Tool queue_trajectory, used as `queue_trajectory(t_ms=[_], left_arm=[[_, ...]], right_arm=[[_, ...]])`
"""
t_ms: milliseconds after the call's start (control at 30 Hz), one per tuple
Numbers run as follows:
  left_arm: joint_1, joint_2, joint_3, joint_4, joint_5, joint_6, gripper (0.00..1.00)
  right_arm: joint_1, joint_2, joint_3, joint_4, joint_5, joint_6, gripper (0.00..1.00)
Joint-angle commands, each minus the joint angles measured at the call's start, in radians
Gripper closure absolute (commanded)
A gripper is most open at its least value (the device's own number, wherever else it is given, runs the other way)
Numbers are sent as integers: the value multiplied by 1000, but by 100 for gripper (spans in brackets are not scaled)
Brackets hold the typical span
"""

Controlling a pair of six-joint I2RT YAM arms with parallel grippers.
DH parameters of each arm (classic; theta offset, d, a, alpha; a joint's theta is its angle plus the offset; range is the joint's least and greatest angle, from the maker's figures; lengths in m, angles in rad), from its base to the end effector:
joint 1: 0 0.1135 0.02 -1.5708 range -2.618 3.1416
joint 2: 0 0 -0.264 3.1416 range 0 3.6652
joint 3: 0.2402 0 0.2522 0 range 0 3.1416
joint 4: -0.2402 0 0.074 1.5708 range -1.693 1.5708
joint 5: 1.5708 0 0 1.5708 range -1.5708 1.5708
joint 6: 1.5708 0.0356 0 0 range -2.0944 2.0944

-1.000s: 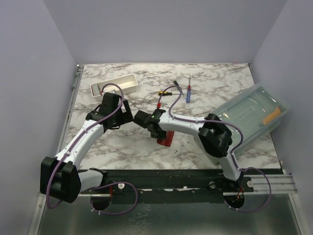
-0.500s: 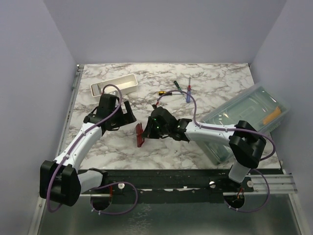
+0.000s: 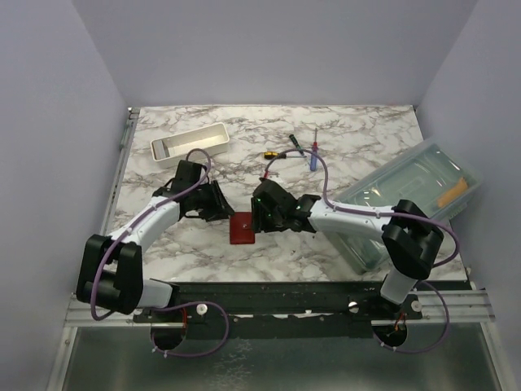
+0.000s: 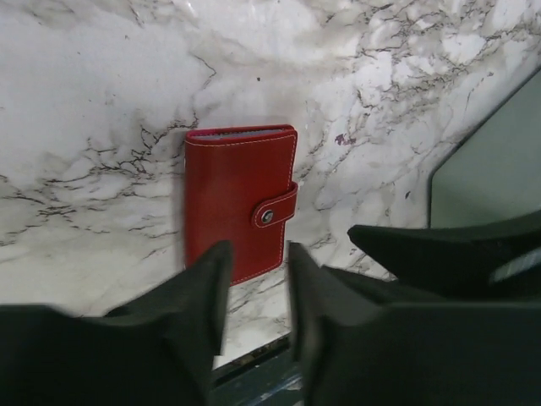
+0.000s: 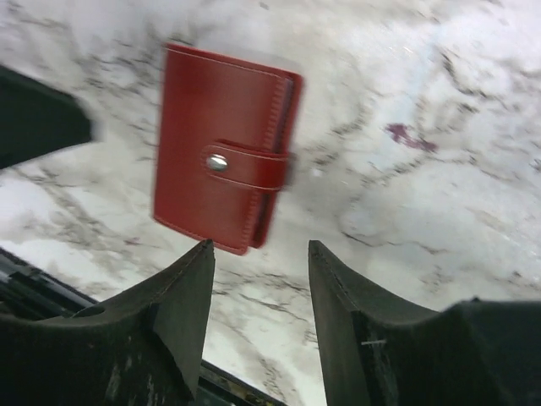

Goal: Put the credit cards into the card holder
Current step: Turn over the card holder at the center of the board, then open the card holder at the center of the board.

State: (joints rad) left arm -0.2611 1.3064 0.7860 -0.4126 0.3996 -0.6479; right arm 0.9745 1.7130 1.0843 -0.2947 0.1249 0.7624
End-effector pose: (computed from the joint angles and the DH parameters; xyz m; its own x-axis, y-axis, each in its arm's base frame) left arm 0.2447 -0.0797 0.2128 -0.8975 -0.3357 -0.2861 -0.1004 0.7871 -0.6086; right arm 0.2040 0.2927 0.1921 -0.8618 -0.0495 -0.5048 -0.2538 0.9038 0.3447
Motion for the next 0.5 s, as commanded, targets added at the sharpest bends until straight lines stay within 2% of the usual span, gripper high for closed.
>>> queue_trajectory(t_ms=[0,33,100,200,367,467], left_arm=[[8,75,-25,76,97,-58,75],[8,84,-35,88,96,-70,77],[8,100,-48,102,100,-82,80],[7,116,-69,116,101,-96,86],[7,162,-108,123,78,-125,100],[8,187,-123,128,53,-156,100]], right_arm=[[33,63,112,-37,51,-81,53],[33,93,145,-50,53,-76,59],[37,147,215,-94,72,-57,63],[57,198,287,-136,107,-34,56],[82,281,378,-243,197,12,55],[97,332,424,-297,235,14,56]])
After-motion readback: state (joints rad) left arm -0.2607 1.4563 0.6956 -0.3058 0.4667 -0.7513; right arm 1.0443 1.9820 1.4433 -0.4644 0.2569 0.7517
